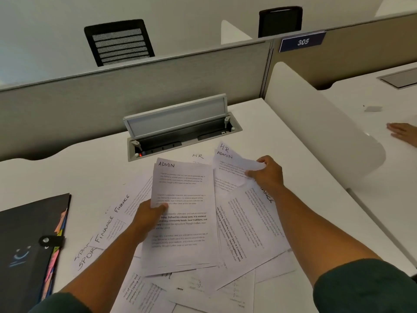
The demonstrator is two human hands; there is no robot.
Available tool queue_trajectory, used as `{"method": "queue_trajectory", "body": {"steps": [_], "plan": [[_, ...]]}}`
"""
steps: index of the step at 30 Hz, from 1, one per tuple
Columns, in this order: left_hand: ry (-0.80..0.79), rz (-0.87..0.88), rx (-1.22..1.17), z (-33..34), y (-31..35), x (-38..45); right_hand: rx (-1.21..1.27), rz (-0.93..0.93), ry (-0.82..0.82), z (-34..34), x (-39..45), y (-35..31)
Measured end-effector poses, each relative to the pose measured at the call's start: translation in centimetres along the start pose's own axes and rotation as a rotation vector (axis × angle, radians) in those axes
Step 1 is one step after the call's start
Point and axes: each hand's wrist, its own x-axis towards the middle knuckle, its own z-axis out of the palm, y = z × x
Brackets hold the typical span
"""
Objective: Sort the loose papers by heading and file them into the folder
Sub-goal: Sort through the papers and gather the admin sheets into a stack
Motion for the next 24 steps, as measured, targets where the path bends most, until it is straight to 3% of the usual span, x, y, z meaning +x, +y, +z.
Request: {"method": "queue_trajectory", "body": {"steps": [9, 14, 20, 24], "plan": [[0.025, 0.023, -0.015, -0.7, -0.2, -1.5, -0.24, -0.186, 0.225, -0.2, -1.8, -0.9], [0.055, 0.047, -0.03, -1.1, 0.1, -1.9, 0.006, -0.227, 0.079, -0.4, -2.4, -2.2], [0.09, 0.077, -0.062, -2.1, 0.4, -1.7, 0.289, -0.427, 0.106, -1.8, -3.1, -8.6], [0.156, 0.126, -0.075, -2.5, 0.9, -1.6, 0.338, -0.593, 0.195, -2.4, -3.1, -13.0]]}}
